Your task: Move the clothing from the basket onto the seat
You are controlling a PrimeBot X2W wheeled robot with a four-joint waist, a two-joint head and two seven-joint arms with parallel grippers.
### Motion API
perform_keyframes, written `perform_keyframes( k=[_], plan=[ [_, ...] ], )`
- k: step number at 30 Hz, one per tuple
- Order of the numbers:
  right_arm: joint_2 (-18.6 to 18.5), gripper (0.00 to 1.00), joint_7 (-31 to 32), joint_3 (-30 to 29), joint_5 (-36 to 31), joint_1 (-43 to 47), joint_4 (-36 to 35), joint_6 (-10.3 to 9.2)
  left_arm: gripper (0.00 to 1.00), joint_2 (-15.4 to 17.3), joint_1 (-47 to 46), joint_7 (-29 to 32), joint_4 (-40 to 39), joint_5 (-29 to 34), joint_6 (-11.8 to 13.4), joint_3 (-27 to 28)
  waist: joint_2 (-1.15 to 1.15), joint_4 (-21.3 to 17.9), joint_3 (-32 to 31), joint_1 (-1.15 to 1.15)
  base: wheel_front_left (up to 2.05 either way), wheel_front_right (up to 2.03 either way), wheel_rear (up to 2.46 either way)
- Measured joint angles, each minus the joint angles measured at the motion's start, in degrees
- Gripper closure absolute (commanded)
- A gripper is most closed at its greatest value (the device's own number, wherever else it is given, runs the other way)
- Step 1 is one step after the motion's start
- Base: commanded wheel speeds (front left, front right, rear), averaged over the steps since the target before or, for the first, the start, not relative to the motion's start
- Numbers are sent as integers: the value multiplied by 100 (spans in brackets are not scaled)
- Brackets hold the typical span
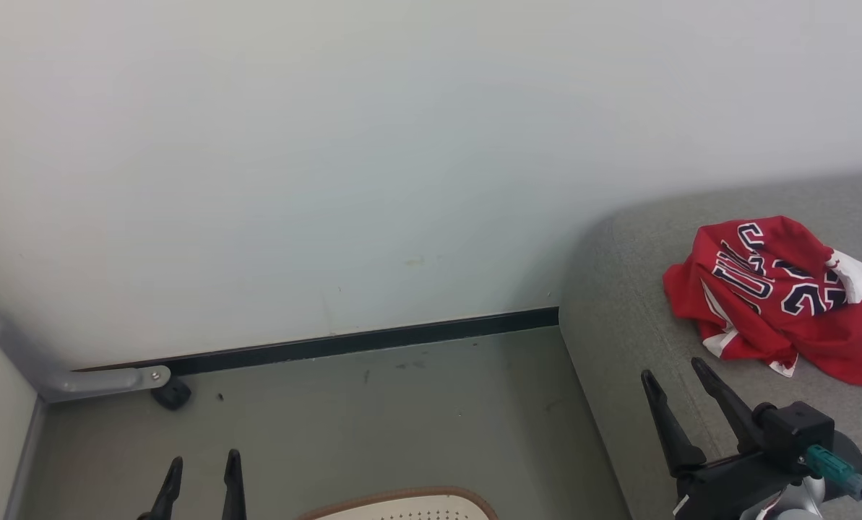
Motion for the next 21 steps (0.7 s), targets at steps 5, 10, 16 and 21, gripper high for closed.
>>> perform_keyframes(
  k=[5, 10, 16, 21],
  plan=[
    [37, 0, 0, -222, -64, 229, -160, -43, 0, -115, 59, -15, -38, 133, 0, 240, 1, -25, 7, 0, 0, 0, 0],
    [122, 0, 0, -455, -182, 449, -226, -49, 0, -203, 130, -29, -129, 402, 0, 431, 1, -52, 31, 0, 0, 0, 0],
    [249, 0, 0, -779, -447, 560, -246, -49, 0, -320, 149, -30, -271, 639, 0, 480, 1, -85, 68, 0, 0, 0, 0],
    [341, 0, 0, -1017, -646, 693, -221, -49, 0, -345, 149, -30, -352, 758, 0, 550, 1, -108, 97, 0, 0, 0, 0]
  ],
)
